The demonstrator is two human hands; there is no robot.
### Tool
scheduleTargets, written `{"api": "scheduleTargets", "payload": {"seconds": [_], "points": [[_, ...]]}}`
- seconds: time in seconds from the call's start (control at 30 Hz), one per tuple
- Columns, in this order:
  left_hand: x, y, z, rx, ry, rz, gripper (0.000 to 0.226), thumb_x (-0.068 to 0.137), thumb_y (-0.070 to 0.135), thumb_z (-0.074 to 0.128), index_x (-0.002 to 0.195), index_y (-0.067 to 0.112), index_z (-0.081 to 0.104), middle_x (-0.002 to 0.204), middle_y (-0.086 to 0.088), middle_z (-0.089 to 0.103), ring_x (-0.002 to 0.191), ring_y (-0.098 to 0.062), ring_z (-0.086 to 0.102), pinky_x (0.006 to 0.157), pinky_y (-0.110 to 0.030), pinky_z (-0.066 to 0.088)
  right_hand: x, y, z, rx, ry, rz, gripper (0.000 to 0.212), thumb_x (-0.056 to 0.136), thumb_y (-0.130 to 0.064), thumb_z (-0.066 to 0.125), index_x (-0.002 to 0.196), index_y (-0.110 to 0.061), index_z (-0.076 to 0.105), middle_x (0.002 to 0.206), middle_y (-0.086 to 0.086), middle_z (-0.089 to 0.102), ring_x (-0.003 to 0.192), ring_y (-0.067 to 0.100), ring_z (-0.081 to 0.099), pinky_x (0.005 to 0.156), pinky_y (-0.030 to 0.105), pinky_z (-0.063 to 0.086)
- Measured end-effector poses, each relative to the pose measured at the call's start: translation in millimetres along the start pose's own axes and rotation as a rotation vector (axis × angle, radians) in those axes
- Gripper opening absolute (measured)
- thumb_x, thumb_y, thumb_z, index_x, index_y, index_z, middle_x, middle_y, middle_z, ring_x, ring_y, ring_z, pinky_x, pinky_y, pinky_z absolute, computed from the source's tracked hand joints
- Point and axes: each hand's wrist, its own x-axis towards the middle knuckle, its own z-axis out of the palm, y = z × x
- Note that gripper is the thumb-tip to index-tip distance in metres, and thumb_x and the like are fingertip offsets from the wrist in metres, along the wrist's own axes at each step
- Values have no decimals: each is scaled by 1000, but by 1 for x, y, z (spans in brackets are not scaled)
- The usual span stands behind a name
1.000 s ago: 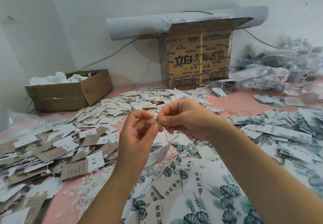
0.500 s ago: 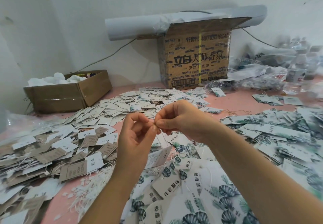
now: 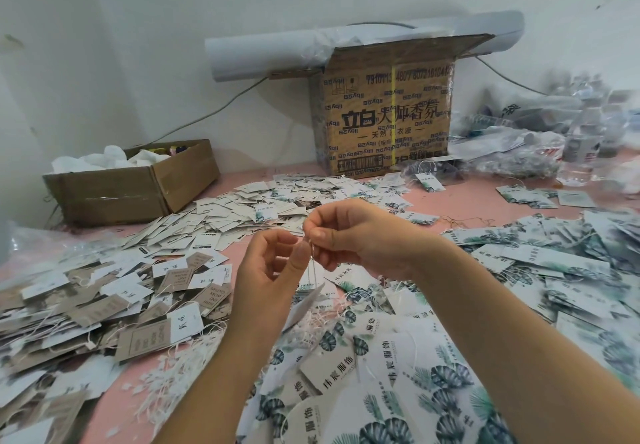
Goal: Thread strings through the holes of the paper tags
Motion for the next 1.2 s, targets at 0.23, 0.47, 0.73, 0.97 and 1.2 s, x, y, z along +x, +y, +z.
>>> {"api": "scheduleTargets", "payload": {"seconds": [0.23,0.47,0.73,0.97,1.2], "points": [[-8,-8,2,430,-311,-39,88,56,55,81,101,72,8,105,28,36,86,19,44,67,-11,39,1,-1,-6,43,228,-113,21,92,4,45,75,-7,51,60,1,56,53,10,52,53,18,45],[-6,-10,0,391,-182,51,73,83,9,68,98,66,26,85,12,62,72,13,54,56,-5,43,4,0,-17,110,405,-143,18,90,4,49,76,-6,54,58,0,60,53,11,52,52,19,45],[-2,0,0,24,19,-3,59,69,8,74,104,41,40,83,7,73,77,-7,68,63,-23,55,2,11,-12,-107,102,95,23,88,12,45,81,-6,58,65,-2,68,60,6,65,51,17,52],[3,-2,-5,-27,173,-35,54,72,3,74,100,38,44,71,8,67,65,-8,62,62,-24,50,-4,6,-18,46,-57,152,28,88,16,41,96,-1,61,85,5,70,71,13,68,58,17,53],[3,-6,-4,22,183,-149,33,86,19,66,92,44,45,74,14,66,62,-6,64,58,-32,53,3,10,-8,-207,25,233,11,86,5,57,82,-5,56,90,10,69,75,22,67,72,29,58]]}}
